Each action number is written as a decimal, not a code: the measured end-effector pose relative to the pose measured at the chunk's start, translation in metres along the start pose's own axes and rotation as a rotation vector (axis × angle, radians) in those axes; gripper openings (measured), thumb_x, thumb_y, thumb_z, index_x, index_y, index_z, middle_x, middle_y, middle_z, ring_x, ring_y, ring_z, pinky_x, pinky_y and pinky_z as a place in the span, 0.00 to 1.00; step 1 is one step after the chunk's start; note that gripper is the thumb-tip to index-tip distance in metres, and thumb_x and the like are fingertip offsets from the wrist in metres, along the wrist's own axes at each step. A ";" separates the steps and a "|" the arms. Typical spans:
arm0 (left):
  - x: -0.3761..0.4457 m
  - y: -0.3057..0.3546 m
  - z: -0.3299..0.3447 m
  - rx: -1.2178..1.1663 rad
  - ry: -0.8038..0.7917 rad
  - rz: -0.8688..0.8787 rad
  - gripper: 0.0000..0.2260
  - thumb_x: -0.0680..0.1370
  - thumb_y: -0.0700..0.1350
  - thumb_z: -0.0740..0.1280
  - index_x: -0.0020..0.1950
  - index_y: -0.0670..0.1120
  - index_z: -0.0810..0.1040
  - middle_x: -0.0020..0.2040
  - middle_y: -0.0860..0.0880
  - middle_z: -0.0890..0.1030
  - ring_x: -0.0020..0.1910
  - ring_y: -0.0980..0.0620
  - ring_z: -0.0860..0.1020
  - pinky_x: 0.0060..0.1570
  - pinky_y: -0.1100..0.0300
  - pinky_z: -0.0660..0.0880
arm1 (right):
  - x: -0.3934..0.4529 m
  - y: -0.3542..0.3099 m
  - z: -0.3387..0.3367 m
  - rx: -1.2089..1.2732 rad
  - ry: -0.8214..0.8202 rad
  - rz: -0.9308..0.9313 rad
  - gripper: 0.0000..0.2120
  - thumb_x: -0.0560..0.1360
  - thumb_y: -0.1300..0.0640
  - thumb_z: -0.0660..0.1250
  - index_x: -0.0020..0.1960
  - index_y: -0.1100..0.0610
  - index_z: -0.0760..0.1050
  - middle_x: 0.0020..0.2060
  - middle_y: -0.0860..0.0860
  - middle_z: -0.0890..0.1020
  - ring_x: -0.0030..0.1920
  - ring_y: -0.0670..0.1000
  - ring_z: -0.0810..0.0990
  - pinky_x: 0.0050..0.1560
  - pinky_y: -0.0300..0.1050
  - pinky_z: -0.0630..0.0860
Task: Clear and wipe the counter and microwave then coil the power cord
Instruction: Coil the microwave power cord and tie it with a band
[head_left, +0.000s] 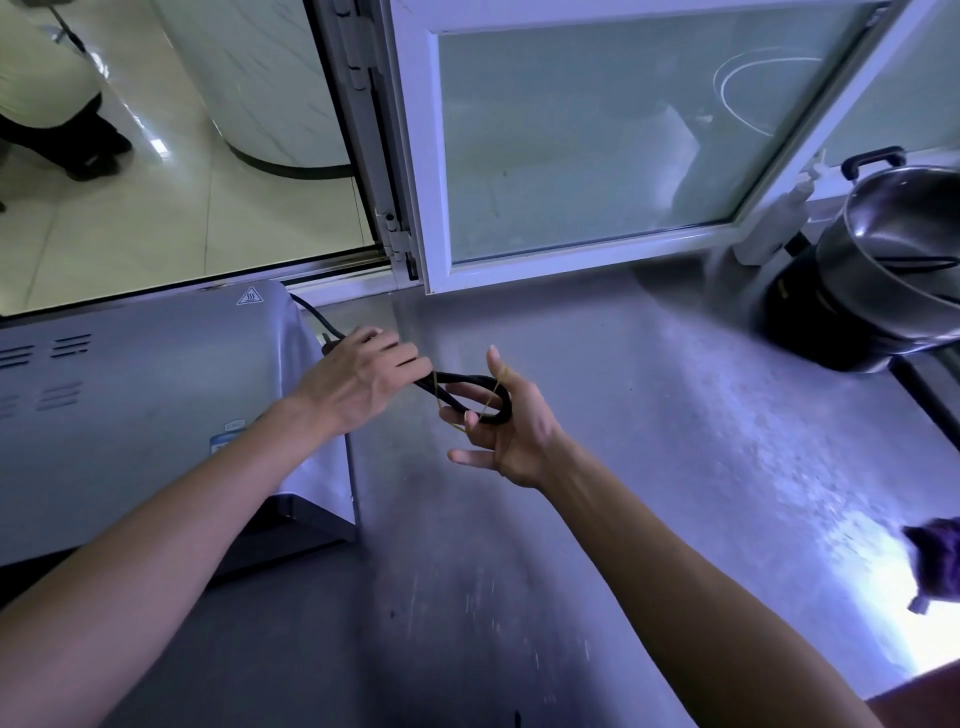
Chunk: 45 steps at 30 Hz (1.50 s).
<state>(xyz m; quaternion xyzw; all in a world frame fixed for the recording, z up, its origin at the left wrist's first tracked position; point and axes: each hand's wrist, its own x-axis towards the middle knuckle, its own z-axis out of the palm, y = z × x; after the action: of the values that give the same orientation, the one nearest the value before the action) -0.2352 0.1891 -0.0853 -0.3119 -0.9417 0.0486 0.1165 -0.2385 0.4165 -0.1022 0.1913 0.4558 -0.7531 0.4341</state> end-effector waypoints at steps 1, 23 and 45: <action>0.001 0.001 -0.001 0.015 -0.003 0.005 0.15 0.71 0.27 0.64 0.49 0.45 0.77 0.39 0.48 0.75 0.40 0.44 0.74 0.47 0.50 0.73 | 0.003 0.000 0.002 -0.007 0.031 -0.004 0.35 0.69 0.30 0.70 0.59 0.58 0.82 0.49 0.59 0.85 0.31 0.45 0.80 0.41 0.57 0.82; 0.004 0.010 0.017 -0.122 -0.025 -0.195 0.13 0.75 0.29 0.65 0.52 0.45 0.79 0.41 0.48 0.77 0.40 0.45 0.74 0.46 0.49 0.74 | 0.032 -0.008 0.005 -0.301 0.394 -0.211 0.12 0.72 0.50 0.70 0.41 0.58 0.84 0.36 0.52 0.84 0.38 0.51 0.78 0.37 0.46 0.80; 0.025 0.025 0.050 -0.235 -0.129 -0.453 0.03 0.79 0.41 0.65 0.52 0.45 0.76 0.45 0.49 0.79 0.48 0.43 0.76 0.46 0.52 0.64 | 0.038 -0.021 -0.021 -0.866 0.240 -0.564 0.06 0.75 0.47 0.67 0.45 0.44 0.83 0.36 0.49 0.82 0.37 0.50 0.80 0.40 0.51 0.79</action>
<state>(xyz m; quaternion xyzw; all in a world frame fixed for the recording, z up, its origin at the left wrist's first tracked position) -0.2526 0.2232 -0.1336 -0.1007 -0.9922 -0.0688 0.0272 -0.2788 0.4207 -0.1284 -0.0509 0.8054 -0.5561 0.1987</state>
